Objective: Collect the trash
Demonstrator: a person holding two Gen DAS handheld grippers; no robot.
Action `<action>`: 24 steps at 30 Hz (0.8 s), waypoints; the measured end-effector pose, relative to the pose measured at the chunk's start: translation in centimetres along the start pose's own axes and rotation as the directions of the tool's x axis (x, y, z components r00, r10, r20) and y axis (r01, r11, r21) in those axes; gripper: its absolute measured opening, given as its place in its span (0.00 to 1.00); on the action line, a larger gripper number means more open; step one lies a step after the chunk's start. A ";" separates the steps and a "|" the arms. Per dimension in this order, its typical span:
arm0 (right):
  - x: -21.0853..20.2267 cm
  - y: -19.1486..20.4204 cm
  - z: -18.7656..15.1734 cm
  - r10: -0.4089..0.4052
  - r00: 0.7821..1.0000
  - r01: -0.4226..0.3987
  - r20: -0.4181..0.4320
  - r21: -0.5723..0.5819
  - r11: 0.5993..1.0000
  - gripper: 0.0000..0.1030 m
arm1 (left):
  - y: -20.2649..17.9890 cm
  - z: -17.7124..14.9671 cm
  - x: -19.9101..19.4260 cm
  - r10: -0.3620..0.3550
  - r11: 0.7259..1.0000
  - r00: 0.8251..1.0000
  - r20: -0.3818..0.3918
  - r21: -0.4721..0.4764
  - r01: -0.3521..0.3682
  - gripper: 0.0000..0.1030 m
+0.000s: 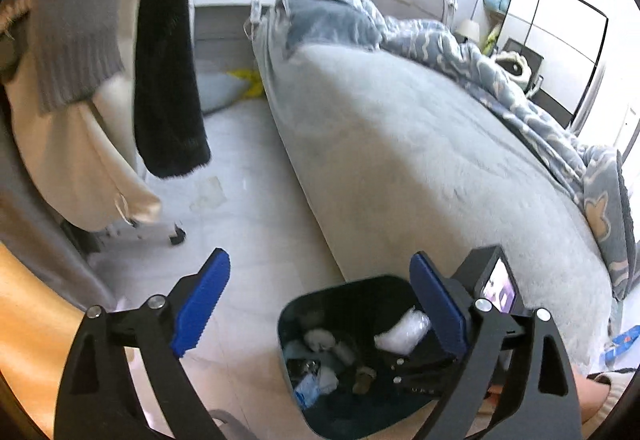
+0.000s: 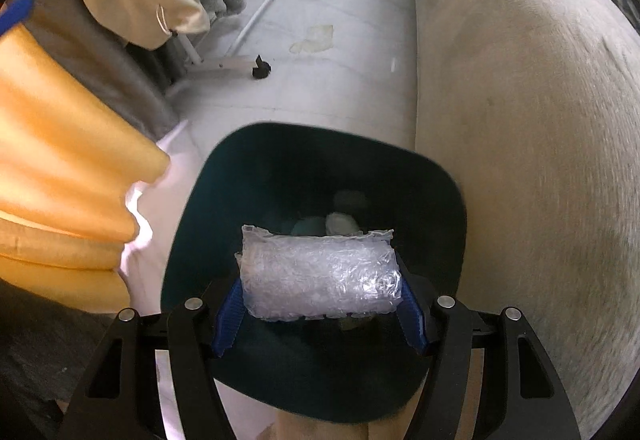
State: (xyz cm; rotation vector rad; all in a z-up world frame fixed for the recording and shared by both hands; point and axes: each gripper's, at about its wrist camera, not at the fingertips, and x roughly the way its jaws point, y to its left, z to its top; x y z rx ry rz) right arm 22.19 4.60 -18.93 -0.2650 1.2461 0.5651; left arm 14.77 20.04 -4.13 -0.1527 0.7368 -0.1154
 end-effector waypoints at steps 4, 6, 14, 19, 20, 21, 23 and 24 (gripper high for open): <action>0.3 0.1 -0.7 0.018 0.999 -0.018 -0.033 -0.013 1.000 0.74 | -0.3 0.0 -2.2 0.082 0.996 0.993 0.079 0.026 -0.084 0.94; -0.1 0.2 -1.2 -0.012 1.000 0.012 -0.022 -0.023 1.000 0.81 | -0.7 -0.5 -3.8 0.106 0.993 0.988 0.110 0.039 -0.110 0.95; -6.0 -0.3 -2.7 -0.003 0.993 -0.001 0.115 0.029 1.000 0.94 | -1.8 -3.1 -7.3 0.090 0.995 0.988 0.122 0.034 -0.094 0.96; -11.3 -0.1 -4.7 -0.005 0.966 -0.008 0.258 0.047 0.999 0.97 | -3.8 -4.2 -9.3 0.095 0.994 0.986 0.139 0.047 -0.102 0.97; -12.4 -0.1 -5.1 -0.005 0.958 -0.007 0.288 0.040 0.999 0.97 | -4.3 -4.4 -9.6 0.097 0.993 0.985 0.143 0.051 -0.105 0.97; -13.6 0.0 -5.7 -0.008 0.948 -0.003 0.317 0.035 0.999 0.97 | -4.8 -4.6 -10.0 0.096 0.993 0.985 0.146 0.054 -0.105 0.97; -15.8 -0.2 -6.6 -0.028 0.929 0.017 0.369 0.033 0.999 0.97 | -5.7 -4.8 -11.0 0.092 0.994 0.982 0.163 0.051 -0.101 0.97; -17.0 -0.3 -7.2 -0.041 0.917 0.028 0.396 0.038 0.999 0.97 | -6.0 -4.9 -11.3 0.093 0.993 0.981 0.170 0.051 -0.103 0.97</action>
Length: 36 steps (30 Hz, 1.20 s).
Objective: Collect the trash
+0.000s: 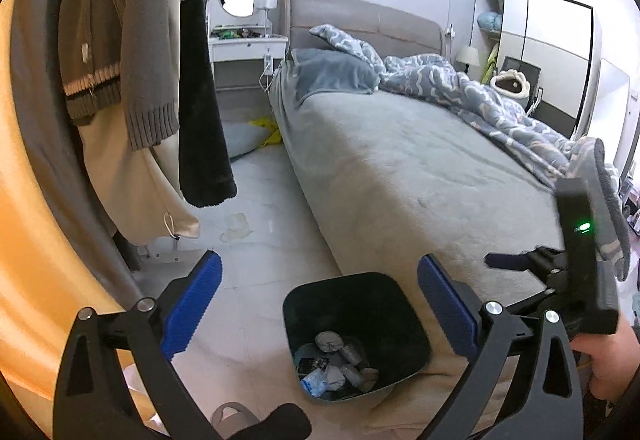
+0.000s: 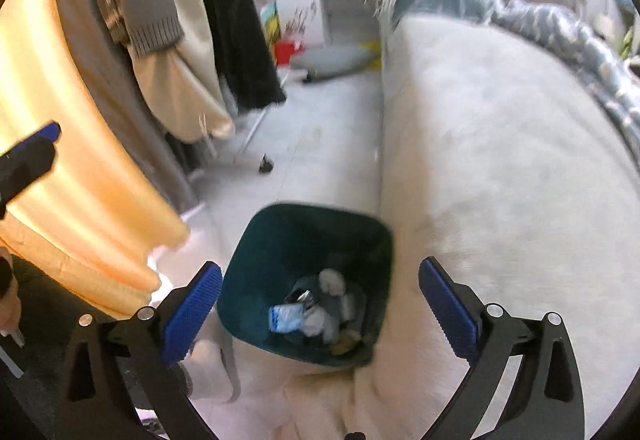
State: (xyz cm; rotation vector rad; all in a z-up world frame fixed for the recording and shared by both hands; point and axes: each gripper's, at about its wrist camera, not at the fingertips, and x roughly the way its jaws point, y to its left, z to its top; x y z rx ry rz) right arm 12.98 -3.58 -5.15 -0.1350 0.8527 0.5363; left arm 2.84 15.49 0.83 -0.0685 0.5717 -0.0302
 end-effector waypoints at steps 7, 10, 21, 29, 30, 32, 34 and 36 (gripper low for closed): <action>-8.2 -1.6 0.4 -0.055 0.978 0.049 0.200 0.036 0.998 0.97 | -1.4 0.0 -2.8 0.040 0.999 0.998 0.044 0.005 -0.040 0.97; -10.9 -2.1 0.7 -0.093 0.961 0.085 0.260 0.040 0.996 0.97 | -1.9 0.1 -3.3 0.042 0.999 0.998 0.050 0.013 -0.042 0.97; -18.9 -5.7 -1.7 -0.245 0.900 0.229 0.360 0.088 0.969 0.97 | -4.2 0.0 -4.4 0.041 0.998 0.996 0.082 0.039 -0.044 0.97; -22.4 -8.9 -5.4 -0.326 0.873 0.289 0.363 0.152 0.945 0.97 | -5.5 -1.0 -4.0 0.067 0.997 0.996 0.067 0.045 -0.070 0.97; -22.3 -9.2 -5.9 -0.327 0.876 0.290 0.356 0.155 0.944 0.97 | -5.6 -1.1 -4.0 0.073 0.996 0.995 0.064 0.046 -0.076 0.97; -21.7 -9.5 -6.6 -0.329 0.885 0.292 0.329 0.158 0.943 0.97 | -6.0 -1.4 -4.1 0.076 0.995 0.995 0.065 0.056 -0.080 0.97; -21.5 -9.3 -6.7 -0.328 0.891 0.297 0.315 0.143 0.944 0.97 | -6.3 -1.6 -4.1 0.071 0.995 0.995 0.063 0.058 -0.075 0.97; -21.4 -9.1 -6.9 -0.299 0.902 0.277 0.311 0.115 0.954 0.97 | -6.3 -1.8 -3.9 0.061 0.997 0.997 0.052 0.040 -0.063 0.97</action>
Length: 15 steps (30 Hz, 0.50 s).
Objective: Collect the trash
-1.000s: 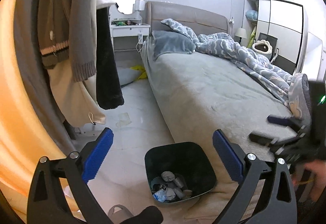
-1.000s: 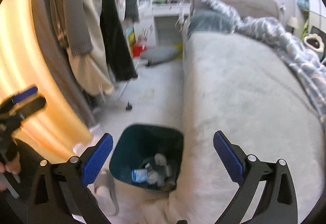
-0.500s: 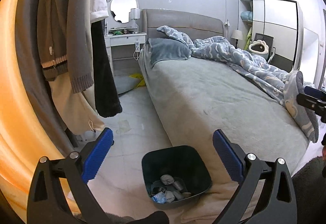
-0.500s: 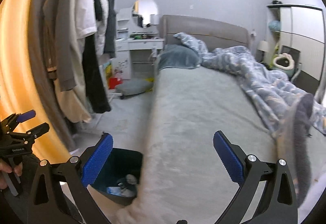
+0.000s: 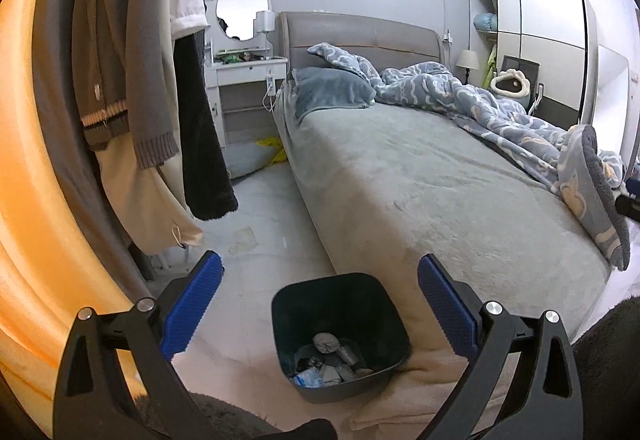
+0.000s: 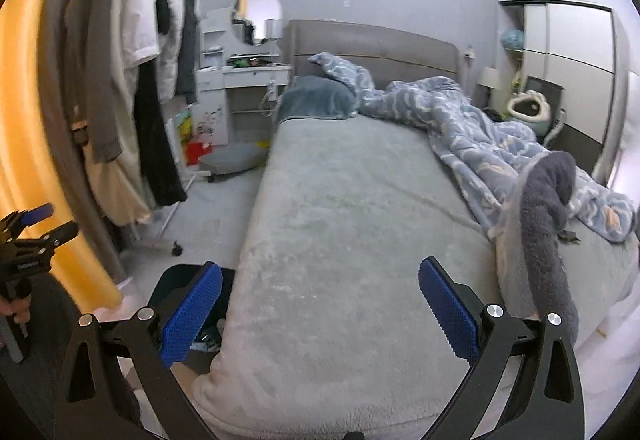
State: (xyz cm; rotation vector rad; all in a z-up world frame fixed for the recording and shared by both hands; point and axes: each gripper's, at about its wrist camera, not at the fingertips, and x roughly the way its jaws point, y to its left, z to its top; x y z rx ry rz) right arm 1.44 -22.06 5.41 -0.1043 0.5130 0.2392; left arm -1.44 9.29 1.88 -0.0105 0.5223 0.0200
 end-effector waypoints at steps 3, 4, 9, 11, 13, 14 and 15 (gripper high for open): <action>0.1 0.0 -0.2 0.045 0.999 -0.045 -0.021 -0.005 0.999 0.97 | -0.1 -0.1 0.1 0.002 1.000 1.000 -0.004 -0.004 -0.002 0.97; 0.0 0.0 -0.2 0.058 0.998 -0.058 -0.023 -0.003 0.998 0.97 | -0.1 -0.1 0.1 0.003 1.000 1.000 -0.004 -0.001 -0.003 0.97; -0.6 -0.5 -0.4 0.071 0.997 -0.071 -0.011 0.007 0.997 0.97 | -0.4 -0.2 0.2 0.003 1.000 1.000 -0.007 -0.001 -0.003 0.97; -0.6 -0.6 -0.4 0.072 0.997 -0.072 -0.011 0.010 0.997 0.97 | -0.5 -0.3 0.2 0.002 1.000 1.000 -0.009 -0.004 -0.002 0.97; -0.6 -0.7 -0.4 0.072 0.997 -0.072 -0.010 0.011 0.997 0.97 | -0.7 -0.4 0.2 -0.002 1.000 1.000 -0.012 -0.008 0.002 0.97; -0.6 -0.7 -0.4 0.073 0.997 -0.073 -0.010 0.011 0.997 0.97 | -0.7 -0.4 0.2 -0.004 1.000 1.000 -0.013 -0.009 0.004 0.97; -0.6 -0.8 -0.4 0.075 0.997 -0.074 -0.009 0.013 0.997 0.97 | -0.7 -0.4 0.3 -0.006 1.000 1.000 -0.014 -0.009 0.005 0.97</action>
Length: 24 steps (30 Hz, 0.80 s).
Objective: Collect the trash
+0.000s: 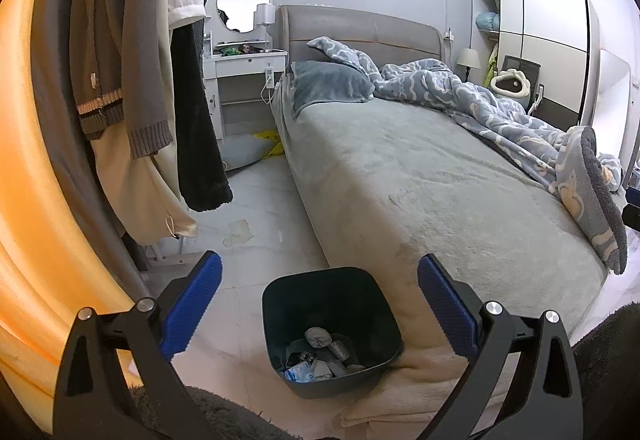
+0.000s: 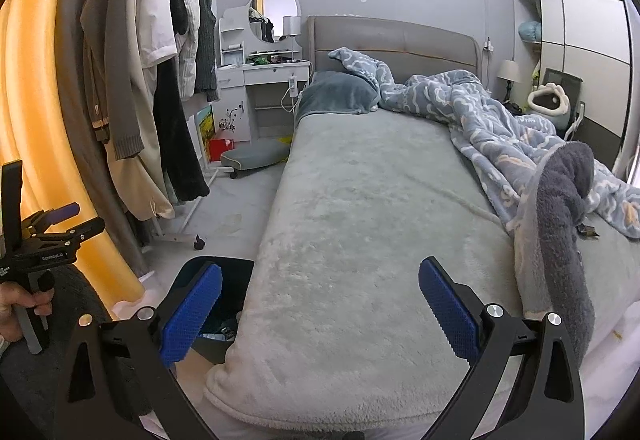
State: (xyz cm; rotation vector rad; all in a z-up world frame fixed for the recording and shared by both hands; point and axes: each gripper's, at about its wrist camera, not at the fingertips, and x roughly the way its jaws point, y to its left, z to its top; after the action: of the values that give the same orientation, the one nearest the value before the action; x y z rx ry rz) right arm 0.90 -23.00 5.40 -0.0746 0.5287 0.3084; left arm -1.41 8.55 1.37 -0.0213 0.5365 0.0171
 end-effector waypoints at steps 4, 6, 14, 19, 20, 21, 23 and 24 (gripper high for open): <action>-0.4 -0.1 -0.1 0.010 1.000 -0.010 0.012 0.012 1.000 0.97 | -0.1 0.0 0.0 0.000 1.000 1.000 -0.001 0.000 0.000 0.97; -0.5 -0.2 -0.1 0.012 1.000 -0.013 0.015 0.020 1.000 0.97 | -0.1 0.0 0.0 0.000 1.000 1.000 -0.001 0.000 0.000 0.97; -0.6 -0.2 -0.1 0.017 1.000 -0.018 0.018 0.026 0.999 0.97 | -0.1 -0.1 0.0 0.000 1.000 1.000 -0.003 -0.004 0.000 0.97; -0.6 -0.1 -0.1 0.018 1.000 -0.019 0.018 0.029 0.999 0.97 | -0.2 -0.4 0.1 -0.001 1.000 1.000 -0.007 -0.009 0.001 0.97; -0.6 -0.1 -0.1 0.018 1.000 -0.019 0.017 0.028 0.999 0.97 | -0.1 -0.3 0.1 -0.002 1.000 1.000 -0.006 -0.008 0.001 0.97; -0.6 -0.1 -0.1 0.018 1.000 -0.018 0.017 0.028 0.999 0.97 | -0.1 -0.3 0.1 -0.002 1.000 1.000 -0.006 -0.008 0.002 0.97; -0.7 0.0 -0.1 0.017 1.000 -0.018 0.017 0.027 0.999 0.97 | -0.1 -0.3 0.1 -0.002 1.000 1.000 -0.007 -0.008 0.002 0.97; -0.7 -0.1 -0.1 0.018 1.000 -0.018 0.017 0.028 0.999 0.97 | -0.1 -0.3 0.1 -0.001 1.000 1.000 -0.007 -0.008 0.001 0.97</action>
State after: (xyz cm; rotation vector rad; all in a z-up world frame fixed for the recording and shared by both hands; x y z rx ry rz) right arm 0.32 -23.28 5.60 -0.0400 0.5169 0.3189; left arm -1.48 8.47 1.06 -0.0292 0.5432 0.0177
